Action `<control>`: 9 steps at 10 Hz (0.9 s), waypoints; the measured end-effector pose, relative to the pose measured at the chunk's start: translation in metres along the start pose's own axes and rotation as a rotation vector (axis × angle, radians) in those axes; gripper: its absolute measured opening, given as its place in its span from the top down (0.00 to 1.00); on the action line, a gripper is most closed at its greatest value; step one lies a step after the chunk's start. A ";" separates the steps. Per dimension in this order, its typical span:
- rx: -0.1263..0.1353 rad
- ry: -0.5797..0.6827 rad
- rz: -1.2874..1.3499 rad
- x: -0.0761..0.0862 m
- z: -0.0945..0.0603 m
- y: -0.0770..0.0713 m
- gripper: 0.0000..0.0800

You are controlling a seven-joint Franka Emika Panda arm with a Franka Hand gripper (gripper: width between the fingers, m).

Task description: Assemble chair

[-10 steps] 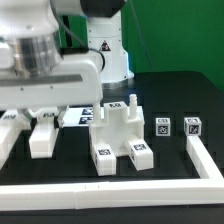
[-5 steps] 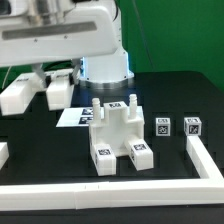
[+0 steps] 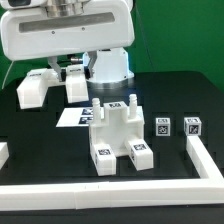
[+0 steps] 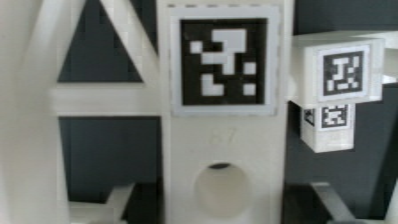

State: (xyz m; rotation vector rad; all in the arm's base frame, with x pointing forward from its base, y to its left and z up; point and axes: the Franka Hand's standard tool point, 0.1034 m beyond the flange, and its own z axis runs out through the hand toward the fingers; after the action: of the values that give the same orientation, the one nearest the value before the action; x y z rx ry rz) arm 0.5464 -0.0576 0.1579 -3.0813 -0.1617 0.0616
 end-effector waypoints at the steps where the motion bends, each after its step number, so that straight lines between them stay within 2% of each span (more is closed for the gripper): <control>1: -0.052 -0.008 -0.077 0.001 -0.007 -0.021 0.64; 3: -0.086 -0.016 -0.141 -0.002 -0.018 -0.079 0.64; 4: -0.084 -0.028 -0.163 -0.007 -0.010 -0.091 0.64; 5: -0.081 -0.036 -0.172 -0.012 -0.004 -0.092 0.64; 9: -0.083 -0.042 -0.171 -0.014 -0.002 -0.092 0.64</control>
Offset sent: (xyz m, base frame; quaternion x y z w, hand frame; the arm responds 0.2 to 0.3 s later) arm -0.0305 0.0710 -0.0077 -0.0158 -0.0351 -0.0444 0.9983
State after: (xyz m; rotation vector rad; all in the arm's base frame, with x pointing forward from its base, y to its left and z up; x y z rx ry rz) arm 0.5236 0.0322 0.1657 -3.1347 -0.4395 0.1150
